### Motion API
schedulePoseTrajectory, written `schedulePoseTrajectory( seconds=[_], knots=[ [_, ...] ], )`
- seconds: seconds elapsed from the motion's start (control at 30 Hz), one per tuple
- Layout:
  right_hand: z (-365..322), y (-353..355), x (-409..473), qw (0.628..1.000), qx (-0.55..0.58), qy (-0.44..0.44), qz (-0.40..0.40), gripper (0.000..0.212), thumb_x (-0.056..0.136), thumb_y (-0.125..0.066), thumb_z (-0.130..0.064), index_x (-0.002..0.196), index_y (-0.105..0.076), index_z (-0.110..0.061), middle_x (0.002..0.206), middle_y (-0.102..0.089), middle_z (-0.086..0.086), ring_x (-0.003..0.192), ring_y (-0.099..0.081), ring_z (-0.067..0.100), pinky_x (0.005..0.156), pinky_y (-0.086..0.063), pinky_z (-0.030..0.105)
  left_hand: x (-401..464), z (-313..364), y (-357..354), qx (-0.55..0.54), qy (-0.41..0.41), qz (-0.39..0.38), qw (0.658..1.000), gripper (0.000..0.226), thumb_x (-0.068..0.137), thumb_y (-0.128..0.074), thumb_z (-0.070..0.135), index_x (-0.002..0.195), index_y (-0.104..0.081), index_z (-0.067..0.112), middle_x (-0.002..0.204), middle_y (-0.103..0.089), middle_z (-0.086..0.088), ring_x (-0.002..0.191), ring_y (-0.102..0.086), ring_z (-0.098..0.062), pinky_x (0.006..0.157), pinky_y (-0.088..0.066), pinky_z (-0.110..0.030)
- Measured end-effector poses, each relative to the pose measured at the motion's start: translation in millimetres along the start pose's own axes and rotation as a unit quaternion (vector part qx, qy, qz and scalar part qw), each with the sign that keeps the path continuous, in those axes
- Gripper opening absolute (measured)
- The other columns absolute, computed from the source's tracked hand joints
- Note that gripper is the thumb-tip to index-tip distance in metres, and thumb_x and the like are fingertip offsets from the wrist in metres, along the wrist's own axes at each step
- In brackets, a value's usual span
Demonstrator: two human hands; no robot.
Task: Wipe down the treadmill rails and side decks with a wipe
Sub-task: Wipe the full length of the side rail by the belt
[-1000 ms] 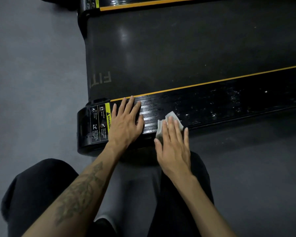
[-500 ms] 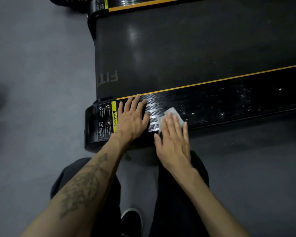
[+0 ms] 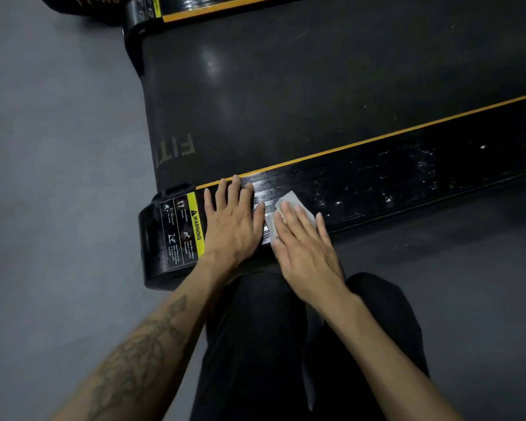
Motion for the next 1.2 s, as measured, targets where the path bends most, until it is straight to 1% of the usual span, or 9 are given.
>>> schedulePoseTrajectory(
  seconds=[0.07,0.2,0.3,0.43,0.57,0.7,0.87,1.03,1.2],
  knots=[
    [7.6,3.2,3.5,1.0,-0.006,-0.002,-0.013,0.059,0.105,-0.025,-0.04,0.156,-0.043,-0.016,0.167,-0.029,0.001,0.156,-0.023,0.019,0.126,-0.001,0.044,-0.8,0.7,1.7,-0.006,-0.002,0.019,1.0,0.067,0.102,-0.021,0.052,0.15,-0.046,0.013,0.163,-0.035,-0.015,0.153,-0.023,-0.037,0.125,-0.012,-0.06],
    [6.7,3.8,-7.2,0.997,-0.047,-0.065,0.015,0.065,0.101,-0.031,-0.04,0.157,-0.038,-0.009,0.167,-0.029,0.01,0.156,-0.024,0.024,0.125,-0.01,0.048,-0.5,0.8,2.0,-0.018,-0.003,0.042,0.999,0.06,0.103,-0.028,0.049,0.147,-0.05,0.013,0.159,-0.04,-0.015,0.151,-0.028,-0.037,0.124,-0.016,-0.061],
    [-6.0,-1.4,-17.5,0.993,-0.03,-0.107,0.03,0.065,0.101,-0.032,-0.04,0.157,-0.036,-0.008,0.167,-0.028,0.013,0.156,-0.022,0.026,0.125,-0.011,0.048,-1.0,0.7,1.6,-0.018,-0.009,0.046,0.999,0.059,0.103,-0.029,0.048,0.147,-0.05,0.013,0.159,-0.04,-0.016,0.151,-0.028,-0.037,0.124,-0.016,-0.061],
    [-12.6,-3.7,-5.7,0.997,-0.026,-0.076,0.016,0.061,0.103,-0.03,-0.039,0.156,-0.041,-0.01,0.167,-0.029,0.008,0.156,-0.024,0.025,0.125,-0.011,0.05,-1.0,0.3,1.6,-0.012,-0.017,0.049,0.999,0.059,0.104,-0.028,0.047,0.148,-0.048,0.013,0.16,-0.039,-0.018,0.151,-0.027,-0.038,0.124,-0.016,-0.062],
    [5.9,-0.4,-0.2,0.994,-0.045,-0.1,-0.005,0.061,0.106,-0.02,-0.04,0.161,-0.032,-0.016,0.171,-0.02,0.001,0.158,-0.015,0.018,0.127,-0.008,0.052,0.3,0.1,-1.0,-0.005,-0.025,0.05,0.998,0.057,0.103,-0.031,0.044,0.147,-0.049,0.012,0.158,-0.04,-0.02,0.15,-0.029,-0.041,0.122,-0.018,-0.064],
    [-0.6,-0.9,-11.8,0.989,-0.039,-0.146,0.012,0.061,0.106,-0.021,-0.039,0.162,-0.027,-0.015,0.171,-0.017,0.003,0.159,-0.011,0.02,0.127,-0.005,0.05,-0.6,0.9,-1.5,0.0,-0.033,0.051,0.998,0.056,0.104,-0.031,0.043,0.148,-0.048,0.012,0.159,-0.038,-0.022,0.151,-0.028,-0.041,0.122,-0.019,-0.065],
    [-15.6,-6.8,-3.2,0.994,-0.047,-0.103,0.012,0.06,0.105,-0.028,-0.038,0.159,-0.035,-0.013,0.169,-0.024,0.005,0.157,-0.019,0.023,0.125,-0.009,0.05,-0.6,-0.4,-1.5,-0.01,-0.037,0.055,0.998,0.056,0.104,-0.03,0.043,0.148,-0.049,0.013,0.16,-0.038,-0.022,0.152,-0.027,-0.041,0.122,-0.019,-0.065],
    [-4.8,-8.9,12.7,0.995,-0.055,-0.081,0.002,0.059,0.107,-0.024,-0.038,0.161,-0.034,-0.017,0.17,-0.021,0.002,0.158,-0.016,0.019,0.126,-0.008,0.051,0.6,0.2,0.5,-0.017,-0.04,0.055,0.998,0.058,0.103,-0.03,0.044,0.148,-0.049,0.013,0.16,-0.038,-0.021,0.152,-0.027,-0.04,0.123,-0.018,-0.062],
    [6.5,-9.7,22.4,0.992,-0.051,-0.119,0.008,0.061,0.108,-0.018,-0.041,0.162,-0.029,-0.015,0.171,-0.017,0.001,0.158,-0.013,0.016,0.126,-0.003,0.05,-0.6,-2.3,-0.1,-0.014,-0.047,0.061,0.997,0.057,0.105,-0.03,0.045,0.149,-0.049,0.014,0.161,-0.038,-0.019,0.153,-0.026,-0.038,0.124,-0.018,-0.06]
  ],
)
Point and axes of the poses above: each hand's wrist, its own x-axis towards the middle knuckle, its own y-axis out of the back of the hand, z = x × y, the point moved 6 cm from there along x, towards the middle knuckle
